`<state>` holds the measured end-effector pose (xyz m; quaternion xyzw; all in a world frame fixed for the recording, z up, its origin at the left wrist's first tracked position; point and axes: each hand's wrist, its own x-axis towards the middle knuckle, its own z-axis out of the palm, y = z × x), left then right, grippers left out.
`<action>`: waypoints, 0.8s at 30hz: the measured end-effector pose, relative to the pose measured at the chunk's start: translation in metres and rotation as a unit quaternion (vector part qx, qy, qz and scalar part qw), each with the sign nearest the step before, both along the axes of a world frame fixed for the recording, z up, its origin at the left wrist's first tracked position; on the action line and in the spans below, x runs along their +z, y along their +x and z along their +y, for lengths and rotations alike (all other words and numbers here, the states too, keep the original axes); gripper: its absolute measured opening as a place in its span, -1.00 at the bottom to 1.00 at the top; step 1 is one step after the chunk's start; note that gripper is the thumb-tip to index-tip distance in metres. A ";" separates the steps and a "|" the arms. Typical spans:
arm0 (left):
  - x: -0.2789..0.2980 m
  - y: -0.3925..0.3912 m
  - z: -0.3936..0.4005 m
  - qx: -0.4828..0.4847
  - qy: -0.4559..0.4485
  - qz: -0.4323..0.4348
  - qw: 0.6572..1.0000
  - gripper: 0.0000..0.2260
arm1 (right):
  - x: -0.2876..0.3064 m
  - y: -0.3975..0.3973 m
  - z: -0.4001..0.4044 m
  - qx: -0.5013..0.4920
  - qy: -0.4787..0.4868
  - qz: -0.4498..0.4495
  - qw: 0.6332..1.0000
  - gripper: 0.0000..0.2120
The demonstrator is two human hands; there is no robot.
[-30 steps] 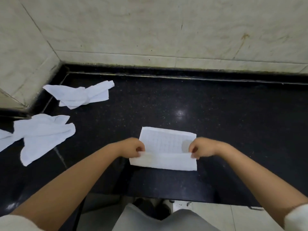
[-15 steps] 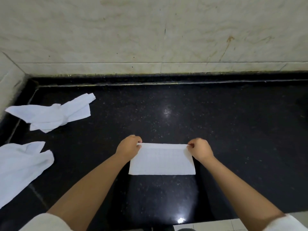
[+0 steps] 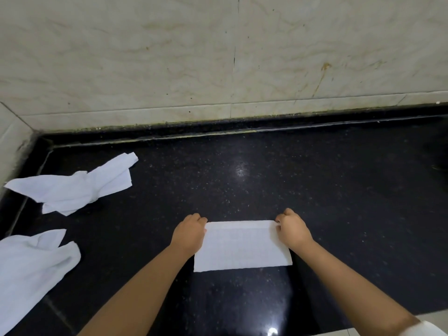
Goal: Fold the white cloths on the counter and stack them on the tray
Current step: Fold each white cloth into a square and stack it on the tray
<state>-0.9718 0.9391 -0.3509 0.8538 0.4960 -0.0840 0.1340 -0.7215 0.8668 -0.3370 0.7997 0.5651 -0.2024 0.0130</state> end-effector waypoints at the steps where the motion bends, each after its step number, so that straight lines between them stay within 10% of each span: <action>1: 0.000 0.001 0.001 -0.010 -0.001 0.002 1.000 -0.73 | 0.002 0.000 0.001 -0.001 -0.003 0.004 1.000 -0.75; 13: 0.097 -0.028 0.041 -0.071 0.200 -0.198 0.957 -0.79 | 0.095 -0.004 0.030 0.038 0.378 0.066 0.923 -0.76; 20: 0.017 -0.058 -0.023 -0.264 0.090 0.016 0.960 -0.80 | -0.003 -0.029 -0.045 0.142 0.236 -0.031 0.961 -0.79; 24: 0.003 -0.072 -0.042 -0.234 0.090 -0.011 0.968 -0.93 | -0.024 -0.037 -0.071 0.097 0.220 0.019 0.970 -0.67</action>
